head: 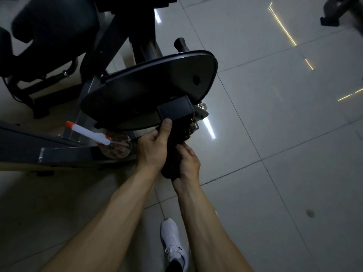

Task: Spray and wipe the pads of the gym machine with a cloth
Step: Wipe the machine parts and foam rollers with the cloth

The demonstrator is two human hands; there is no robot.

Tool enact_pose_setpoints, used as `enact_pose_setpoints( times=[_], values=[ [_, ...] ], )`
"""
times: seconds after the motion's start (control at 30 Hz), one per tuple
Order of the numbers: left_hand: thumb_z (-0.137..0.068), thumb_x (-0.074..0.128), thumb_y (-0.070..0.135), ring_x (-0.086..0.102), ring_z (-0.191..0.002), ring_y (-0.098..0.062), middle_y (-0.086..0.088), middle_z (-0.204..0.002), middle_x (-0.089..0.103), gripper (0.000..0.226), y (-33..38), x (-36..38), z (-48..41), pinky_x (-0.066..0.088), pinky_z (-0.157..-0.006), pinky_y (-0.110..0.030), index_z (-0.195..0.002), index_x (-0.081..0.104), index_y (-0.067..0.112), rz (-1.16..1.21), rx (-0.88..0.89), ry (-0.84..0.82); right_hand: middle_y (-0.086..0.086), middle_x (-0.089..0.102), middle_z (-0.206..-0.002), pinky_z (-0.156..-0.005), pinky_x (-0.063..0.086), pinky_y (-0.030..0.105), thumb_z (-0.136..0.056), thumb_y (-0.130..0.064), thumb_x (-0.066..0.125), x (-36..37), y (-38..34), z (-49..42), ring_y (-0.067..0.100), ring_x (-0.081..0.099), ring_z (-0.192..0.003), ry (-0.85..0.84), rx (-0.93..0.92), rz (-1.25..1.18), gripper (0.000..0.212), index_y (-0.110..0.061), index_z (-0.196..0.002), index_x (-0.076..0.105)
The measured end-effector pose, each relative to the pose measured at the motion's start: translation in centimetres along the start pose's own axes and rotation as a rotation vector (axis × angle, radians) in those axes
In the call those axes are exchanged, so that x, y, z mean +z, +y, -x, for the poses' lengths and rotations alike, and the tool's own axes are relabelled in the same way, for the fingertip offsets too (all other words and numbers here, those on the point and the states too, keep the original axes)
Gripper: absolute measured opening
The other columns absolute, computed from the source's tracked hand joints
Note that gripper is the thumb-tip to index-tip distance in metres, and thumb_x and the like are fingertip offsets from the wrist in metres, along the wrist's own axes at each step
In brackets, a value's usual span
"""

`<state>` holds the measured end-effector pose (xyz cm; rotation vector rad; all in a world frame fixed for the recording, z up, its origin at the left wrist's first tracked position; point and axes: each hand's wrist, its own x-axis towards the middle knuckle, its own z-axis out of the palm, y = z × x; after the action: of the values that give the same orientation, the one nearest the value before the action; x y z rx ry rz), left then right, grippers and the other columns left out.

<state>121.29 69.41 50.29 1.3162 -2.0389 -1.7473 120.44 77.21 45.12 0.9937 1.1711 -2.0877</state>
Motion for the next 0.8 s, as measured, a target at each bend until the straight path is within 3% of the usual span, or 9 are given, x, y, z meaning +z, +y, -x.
enact_pose_setpoints(
  times=[0.1, 0.17, 0.23, 0.3, 0.43, 0.53, 0.6, 0.7, 0.8],
  values=[
    [-0.094, 0.060, 0.059, 0.056, -0.061, -0.002, -0.011, -0.072, 0.066, 0.060, 0.0, -0.1, -0.2, 0.043, -0.059, -0.016, -0.074, 0.068, 0.003, -0.005, 0.020, -0.001, 0.018, 0.076, -0.102, -0.079, 0.063, 0.043, -0.089, -0.008, 0.074, -0.5, -1.4, -0.8, 0.032, 0.075, -0.090, 0.072, 0.015, 0.043, 0.018, -0.008, -0.107, 0.073],
    [-0.094, 0.060, 0.060, 0.046, -0.055, -0.001, -0.004, -0.068, 0.053, 0.062, 0.0, -0.1, -0.1, 0.036, -0.052, -0.015, -0.071, 0.062, 0.002, 0.003, 0.025, -0.001, 0.022, 0.074, -0.106, -0.076, 0.064, 0.045, -0.087, -0.012, 0.078, -0.9, -3.2, -1.9, 0.033, 0.074, -0.089, 0.178, -0.050, 0.038, 0.018, -0.010, -0.104, 0.072],
    [-0.093, 0.060, 0.060, 0.042, -0.052, -0.001, 0.001, -0.064, 0.048, 0.062, 0.0, 0.1, -0.1, 0.032, -0.048, -0.013, -0.072, 0.061, 0.002, 0.008, 0.023, -0.003, 0.023, 0.074, -0.102, -0.071, 0.061, 0.042, -0.087, -0.010, 0.080, -1.4, -4.8, -2.4, 0.033, 0.074, -0.082, 0.159, -0.206, 0.108, 0.020, -0.010, -0.104, 0.070],
    [-0.093, 0.061, 0.060, 0.036, -0.045, -0.001, 0.012, -0.051, 0.039, 0.058, 0.0, 0.1, 0.1, 0.028, -0.043, -0.014, -0.060, 0.047, 0.015, -0.008, 0.014, 0.025, 0.025, 0.074, -0.103, -0.075, 0.059, 0.047, -0.085, -0.010, 0.081, -1.5, -5.4, -1.6, 0.039, 0.075, -0.088, 0.085, -0.283, 0.169, 0.017, -0.013, -0.100, 0.071],
    [-0.092, 0.063, 0.061, 0.035, -0.045, -0.002, 0.016, -0.045, 0.036, 0.058, 0.1, 0.1, -0.1, 0.032, -0.055, -0.028, -0.056, 0.040, 0.022, -0.005, -0.018, 0.018, 0.017, 0.077, -0.099, -0.084, 0.062, 0.055, -0.086, -0.011, 0.079, -1.3, -2.8, 0.9, 0.036, 0.075, -0.095, 0.189, -0.188, 0.117, 0.009, -0.014, -0.093, 0.075],
    [-0.093, 0.062, 0.059, 0.040, -0.047, -0.001, 0.009, -0.054, 0.046, 0.056, 0.1, -0.1, -0.2, 0.035, -0.059, -0.030, -0.056, 0.048, 0.019, -0.015, 0.001, -0.011, 0.017, 0.076, -0.095, -0.084, 0.062, 0.051, -0.088, -0.010, 0.078, -0.7, -1.5, 1.2, 0.033, 0.074, -0.092, 0.141, -0.147, 0.123, 0.005, -0.013, -0.089, 0.075],
    [-0.094, 0.061, 0.058, 0.043, -0.047, 0.000, 0.006, -0.057, 0.049, 0.055, 0.2, -0.1, -0.1, 0.037, -0.057, -0.027, -0.058, 0.053, 0.018, -0.023, 0.000, -0.023, 0.017, 0.076, -0.091, -0.079, 0.062, 0.046, -0.089, -0.010, 0.076, -0.2, -1.2, 0.8, 0.029, 0.073, -0.084, 0.134, -0.162, 0.160, 0.003, -0.012, -0.089, 0.074],
    [-0.094, 0.062, 0.056, 0.039, -0.042, 0.000, 0.016, -0.043, 0.039, 0.057, 0.3, -0.1, -0.1, 0.030, -0.046, -0.016, -0.054, 0.044, 0.020, -0.018, 0.000, -0.002, 0.016, 0.073, -0.084, -0.072, 0.062, 0.042, -0.090, -0.009, 0.075, 0.1, -1.7, 0.6, 0.028, 0.071, -0.077, 0.171, -0.123, 0.168, 0.003, -0.010, -0.088, 0.073],
    [-0.093, 0.062, 0.057, 0.037, -0.041, -0.001, 0.017, -0.040, 0.034, 0.059, 0.4, -0.2, -0.1, 0.026, -0.043, -0.017, -0.052, 0.038, 0.022, -0.035, 0.010, 0.001, 0.009, 0.071, -0.075, -0.063, 0.061, 0.036, -0.089, -0.009, 0.076, -0.4, -2.5, 0.6, 0.024, 0.070, -0.068, 0.146, -0.106, 0.188, 0.006, -0.010, -0.084, 0.073]
  ],
)
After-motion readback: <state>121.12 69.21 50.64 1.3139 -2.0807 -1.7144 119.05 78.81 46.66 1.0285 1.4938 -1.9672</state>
